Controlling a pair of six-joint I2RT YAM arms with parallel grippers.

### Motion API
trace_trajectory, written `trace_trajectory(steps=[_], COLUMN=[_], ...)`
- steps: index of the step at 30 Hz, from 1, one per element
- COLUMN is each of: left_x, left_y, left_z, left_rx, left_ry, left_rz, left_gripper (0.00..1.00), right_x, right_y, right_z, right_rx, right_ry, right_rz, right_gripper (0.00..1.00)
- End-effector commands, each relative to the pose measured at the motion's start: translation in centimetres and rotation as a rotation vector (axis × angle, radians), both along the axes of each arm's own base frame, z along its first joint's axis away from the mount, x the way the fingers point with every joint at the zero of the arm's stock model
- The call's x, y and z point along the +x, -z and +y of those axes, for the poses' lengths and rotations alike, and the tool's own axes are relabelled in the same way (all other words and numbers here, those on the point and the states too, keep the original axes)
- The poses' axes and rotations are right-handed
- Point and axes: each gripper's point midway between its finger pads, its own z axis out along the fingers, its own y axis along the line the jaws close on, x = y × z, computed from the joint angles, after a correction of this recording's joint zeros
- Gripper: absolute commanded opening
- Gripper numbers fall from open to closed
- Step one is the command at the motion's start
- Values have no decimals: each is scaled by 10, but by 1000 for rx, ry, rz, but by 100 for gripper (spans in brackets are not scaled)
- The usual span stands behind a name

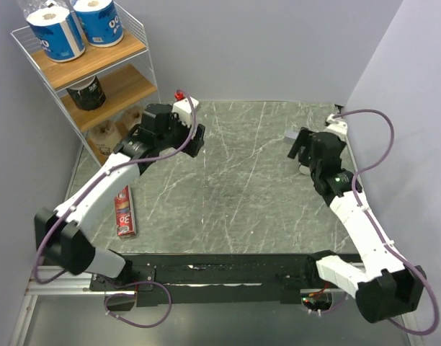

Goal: Place and organize the paper towels onto the shelf

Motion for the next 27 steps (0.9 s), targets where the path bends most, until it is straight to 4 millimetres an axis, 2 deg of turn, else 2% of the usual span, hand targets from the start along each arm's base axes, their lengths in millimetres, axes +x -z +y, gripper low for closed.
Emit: trace_trajectory(steps=[1,2,3,4,5,6,7,8,9,11,12,13,15,16,17,18,19,22,24,27], left_x=[-43,-44,-47,-56,-60,-65,-73,-75,-78,-83,-85,-89,-94,-96,-97,-98,-98,-99,-99,-100], left_y=[-43,-49,-37,-52,-57,-48,-56,-59,-48,-59,-49,-53,-56,-60,-61,-61,-60,-54,-52,-53], left_z=[1,8,16,25,26,27,31,32,34,42,43,45,41,41,40,40,41,39,37,34], left_rx=[-73,-89,-142,-198,-240,-263,-291,-308,-294,-339,-341,-362,-388,-396,-398,-398,-396,-349,-332,-336], left_ry=[28,-9,-101,-132,-140,-153,-153,-151,-150,-176,-180,-178,-156,-154,-150,-156,-160,-161,-158,-142], left_rz=[-46,-73,-37,-72,-86,-64,-90,-108,-103,-161,-155,-169,-167,-173,-176,-179,-182,-186,-186,-183], left_gripper=[97,97,96,96,96,97,96,96,96,96,96,96,97,96,96,96,96,96,96,96], right_x=[11,14,18,21,26,28,29,27,32,31,31,35,34,41,41,44,47,52,53,61], right_y=[10,20,29,34,44,48,51,62,61,73,75,73,87,80,91,89,84,81,82,82], right_z=[-38,-37,-42,-48,-48,-53,-55,-64,-68,-76,-79,-81,-85,-83,-81,-85,-79,-85,-95,-102], right_rx=[150,238,289,345,461,507,540,580,596,620,619,618,632,656,676,689,706,646,552,397], right_ry=[199,216,232,252,262,283,297,343,354,395,405,402,424,389,377,358,304,298,323,252], right_rz=[13,22,29,12,-11,-32,-52,-56,-89,-83,-88,-110,-102,-144,-129,-147,-157,-124,-46,67], right_gripper=[95,95,94,93,92,91,91,91,90,90,90,90,91,91,91,91,91,91,90,87])
